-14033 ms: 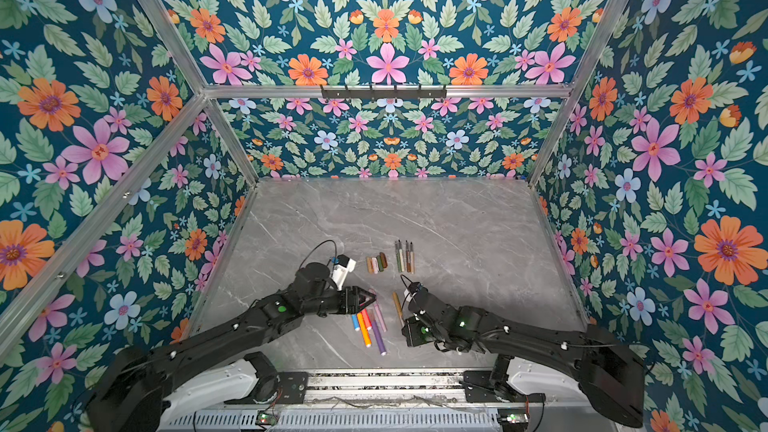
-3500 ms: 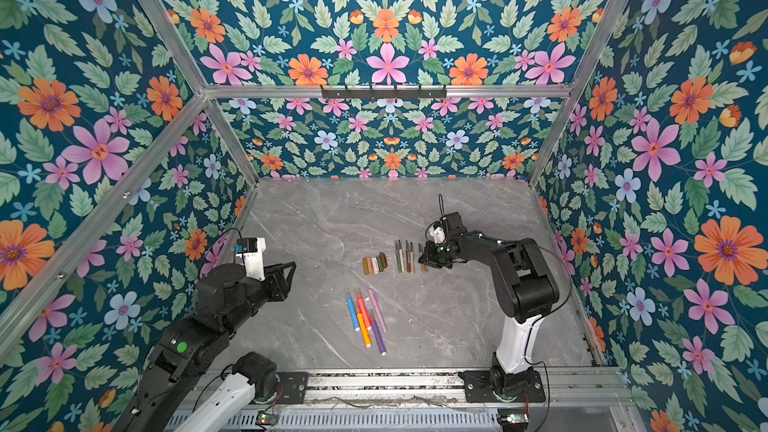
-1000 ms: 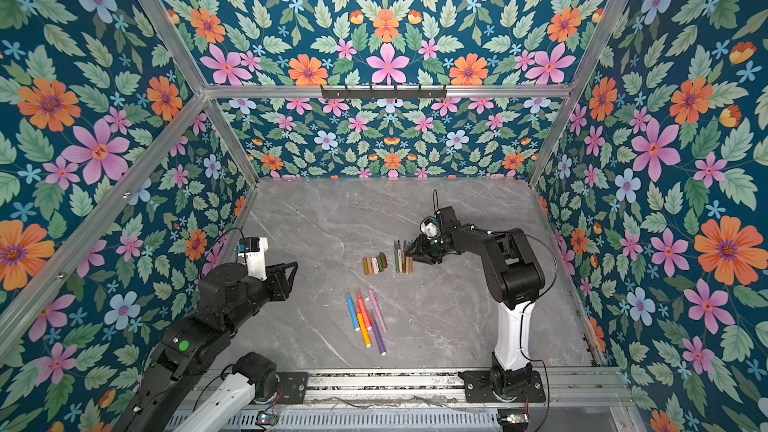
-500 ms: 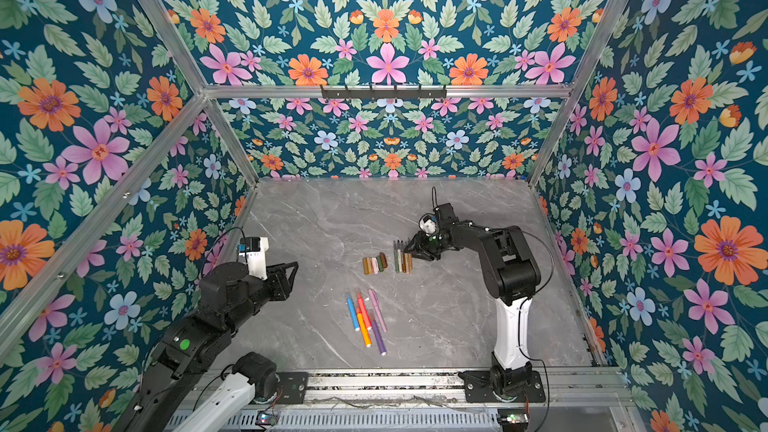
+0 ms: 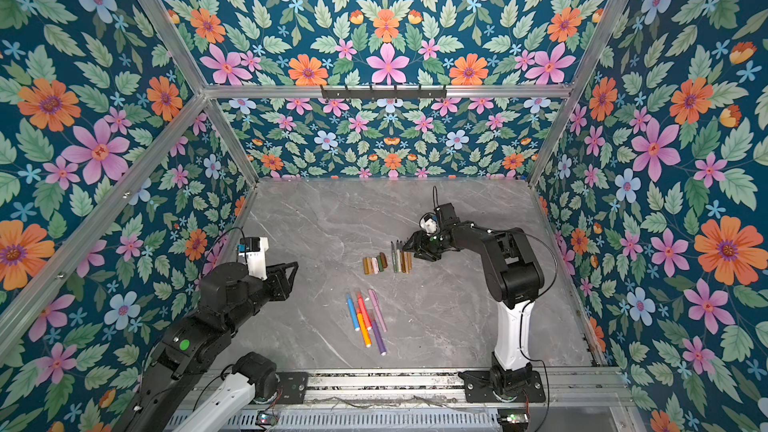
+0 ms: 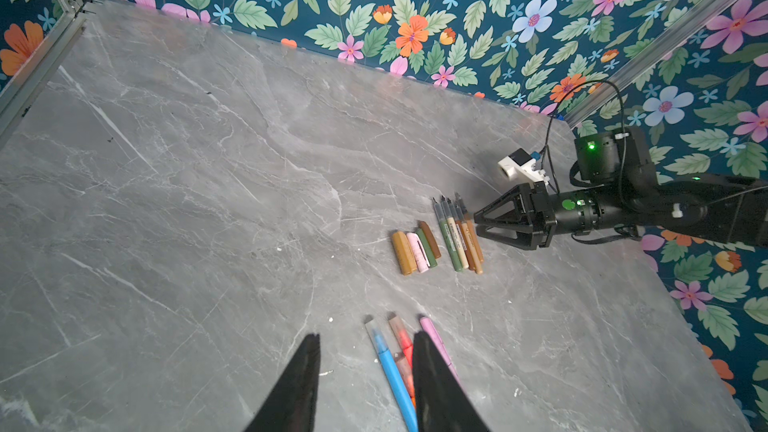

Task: Open the pen caps
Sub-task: 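Lay the brown pen beside the other pens and open the right gripper, then move the open right gripper over the lilac pen near the highlighters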

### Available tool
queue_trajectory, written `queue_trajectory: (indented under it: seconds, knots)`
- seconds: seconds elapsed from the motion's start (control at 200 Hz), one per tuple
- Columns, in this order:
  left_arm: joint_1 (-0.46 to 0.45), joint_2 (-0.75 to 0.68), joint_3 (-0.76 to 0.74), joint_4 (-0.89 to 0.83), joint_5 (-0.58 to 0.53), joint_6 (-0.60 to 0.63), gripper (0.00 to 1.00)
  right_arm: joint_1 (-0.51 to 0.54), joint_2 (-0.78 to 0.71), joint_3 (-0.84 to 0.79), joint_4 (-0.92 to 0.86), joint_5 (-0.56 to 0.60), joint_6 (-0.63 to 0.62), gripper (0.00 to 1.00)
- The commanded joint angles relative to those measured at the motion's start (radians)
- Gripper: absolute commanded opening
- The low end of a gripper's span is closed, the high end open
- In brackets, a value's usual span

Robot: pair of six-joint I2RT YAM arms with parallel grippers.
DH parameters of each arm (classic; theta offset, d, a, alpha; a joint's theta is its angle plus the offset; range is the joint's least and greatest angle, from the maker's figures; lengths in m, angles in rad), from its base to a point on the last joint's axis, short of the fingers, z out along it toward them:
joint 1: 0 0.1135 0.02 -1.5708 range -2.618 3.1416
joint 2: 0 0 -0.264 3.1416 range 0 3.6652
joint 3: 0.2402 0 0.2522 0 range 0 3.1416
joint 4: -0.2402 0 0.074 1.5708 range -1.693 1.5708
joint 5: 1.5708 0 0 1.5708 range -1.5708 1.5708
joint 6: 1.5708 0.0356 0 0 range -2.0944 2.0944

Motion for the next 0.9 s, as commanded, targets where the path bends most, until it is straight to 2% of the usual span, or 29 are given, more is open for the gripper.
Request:
queue_trajectory:
  seconds: [0.0,0.24,0.44,0.675,0.895]
  knots:
    - [0.001,0.0,0.001,0.014,0.002,0.012,0.4,-0.003,-0.016,-0.021,-0.046,0.096,-0.003,0.64]
    - [0.002,0.004,0.001,0.014,-0.001,0.012,0.4,-0.006,-0.122,-0.089,-0.042,0.106,-0.016,0.66]
    - [0.001,0.008,0.0,0.019,0.003,0.014,0.4,-0.002,-0.326,-0.245,-0.041,0.122,-0.002,0.66]
    - [0.001,0.025,0.0,0.022,0.049,0.02,0.39,0.013,-0.592,-0.325,-0.215,0.18,-0.009,0.65]
    - [0.003,-0.018,-0.011,0.044,0.041,0.026,0.43,0.097,-0.816,-0.447,-0.289,0.242,0.04,0.65]
